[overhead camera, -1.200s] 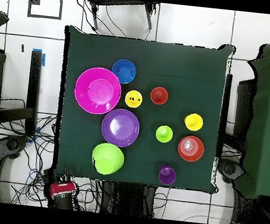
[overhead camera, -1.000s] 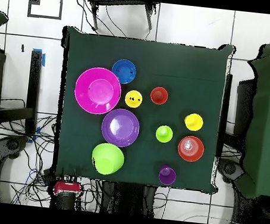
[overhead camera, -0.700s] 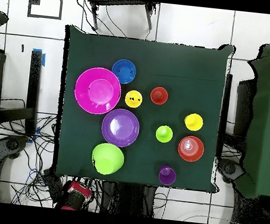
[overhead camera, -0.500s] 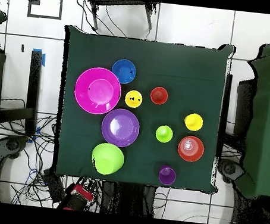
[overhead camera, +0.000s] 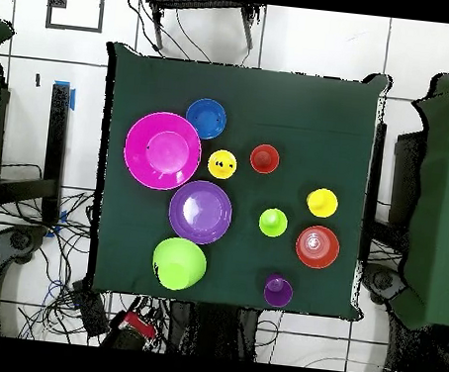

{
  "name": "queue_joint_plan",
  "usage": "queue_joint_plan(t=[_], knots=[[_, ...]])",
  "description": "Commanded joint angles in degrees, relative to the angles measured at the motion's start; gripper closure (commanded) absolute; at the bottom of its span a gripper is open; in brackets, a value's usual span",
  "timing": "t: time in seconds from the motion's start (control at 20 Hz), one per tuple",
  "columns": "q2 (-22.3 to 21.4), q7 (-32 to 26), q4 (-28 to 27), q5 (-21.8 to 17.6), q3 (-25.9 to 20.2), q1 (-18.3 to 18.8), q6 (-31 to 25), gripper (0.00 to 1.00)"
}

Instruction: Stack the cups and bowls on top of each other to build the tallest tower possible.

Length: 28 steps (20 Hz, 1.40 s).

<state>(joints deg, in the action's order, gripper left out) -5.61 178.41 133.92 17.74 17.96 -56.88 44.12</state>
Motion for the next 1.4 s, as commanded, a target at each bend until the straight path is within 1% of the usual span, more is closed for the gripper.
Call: queue_joint_plan(t=[0.05, 0.4, 0.6, 0.8, 1.1, 1.25, 1.4], knots=[[1.65, -1.36, -3.95, -1.49, -4.40, -0.15, -5.38, 0.00], [4.34, -0.93, -3.39, -2.16, -2.46, 0.38, -3.09, 0.00], [4.06, -0.90, -2.38, -3.80, -0.47, 1.46, -2.03, 0.00], [2.25, -0.95, -0.81, -3.38, 0.71, 0.47, -3.12, 0.00], [-1.82, -2.63, 1.40, -5.66, 4.10, 1.19, -4.93, 0.00], [-2.77, -2.54, 1.47, -7.00, 5.09, 2.07, -4.56, 0.00], [-4.25, -2.45, 1.96, -6.91, 5.86, 1.72, -5.23, 0.00]])
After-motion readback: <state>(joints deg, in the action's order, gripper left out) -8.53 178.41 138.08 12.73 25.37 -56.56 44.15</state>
